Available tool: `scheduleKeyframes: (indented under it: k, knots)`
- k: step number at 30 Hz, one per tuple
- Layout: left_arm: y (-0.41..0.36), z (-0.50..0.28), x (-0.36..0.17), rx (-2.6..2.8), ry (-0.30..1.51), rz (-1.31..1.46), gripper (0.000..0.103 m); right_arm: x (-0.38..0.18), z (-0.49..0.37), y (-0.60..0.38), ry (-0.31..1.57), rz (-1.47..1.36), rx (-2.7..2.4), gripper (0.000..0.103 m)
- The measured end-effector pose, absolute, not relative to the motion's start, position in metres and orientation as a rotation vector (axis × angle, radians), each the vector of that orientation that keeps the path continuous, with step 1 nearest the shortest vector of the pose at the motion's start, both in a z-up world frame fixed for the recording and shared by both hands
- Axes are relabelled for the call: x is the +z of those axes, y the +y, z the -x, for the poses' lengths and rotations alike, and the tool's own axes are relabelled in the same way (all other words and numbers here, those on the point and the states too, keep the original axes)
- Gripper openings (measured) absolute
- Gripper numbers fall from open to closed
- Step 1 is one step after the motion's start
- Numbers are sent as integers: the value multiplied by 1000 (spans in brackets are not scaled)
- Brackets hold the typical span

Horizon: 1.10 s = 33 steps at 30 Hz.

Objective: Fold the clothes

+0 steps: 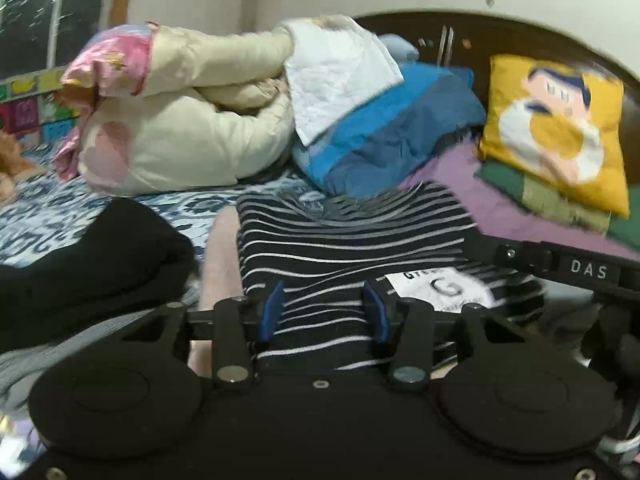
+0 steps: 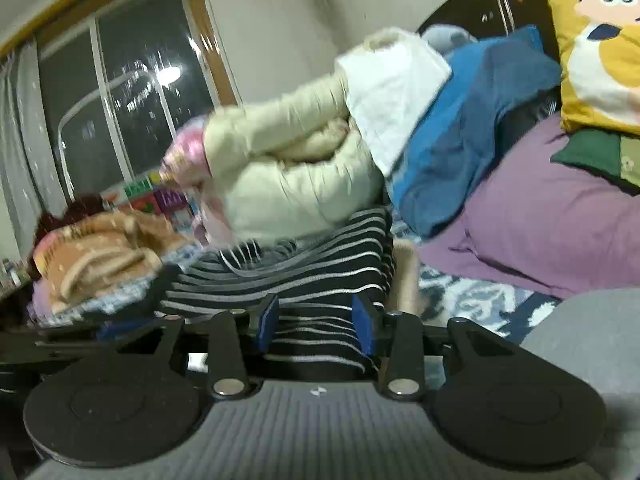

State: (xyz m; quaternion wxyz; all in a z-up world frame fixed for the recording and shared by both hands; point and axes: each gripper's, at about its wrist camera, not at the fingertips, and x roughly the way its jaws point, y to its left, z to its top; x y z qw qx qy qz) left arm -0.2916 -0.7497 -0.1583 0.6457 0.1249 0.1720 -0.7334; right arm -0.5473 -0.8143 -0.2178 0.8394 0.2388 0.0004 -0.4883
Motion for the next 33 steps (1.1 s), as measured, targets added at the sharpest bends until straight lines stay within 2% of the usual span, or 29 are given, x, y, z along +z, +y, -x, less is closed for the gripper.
scheduleKeyframes:
  k: [1,3,6,9,14,16,20,26,33]
  knots:
    - [-739,289,-154,-1642,411,-274,56,-213,553,-802,-24,-522,-1028,67]
    - [-717,283,-145,-1597,460,-250,62,-209,558,-785,1,-567,-1021,85]
    - [-686,278,-136,-1564,565,-206,74,-202,561,-762,76,-631,-1003,86]
    - [-668,287,-125,-1532,615,-223,84,-188,563,-740,138,-675,-1018,103]
    - [-658,309,-97,-1494,581,-293,94,-152,565,-712,197,-679,-1092,103]
    - [-656,318,-86,-1463,532,-310,103,-139,560,-709,282,-624,-1161,103]
    - [-659,327,-83,-1433,465,-352,103,-124,557,-712,357,-569,-1235,103]
    - [-671,333,-87,-1437,486,-361,103,-124,555,-730,437,-596,-1245,103]
    - [-680,346,-84,-1395,418,-411,103,-125,552,-742,481,-611,-1238,103]
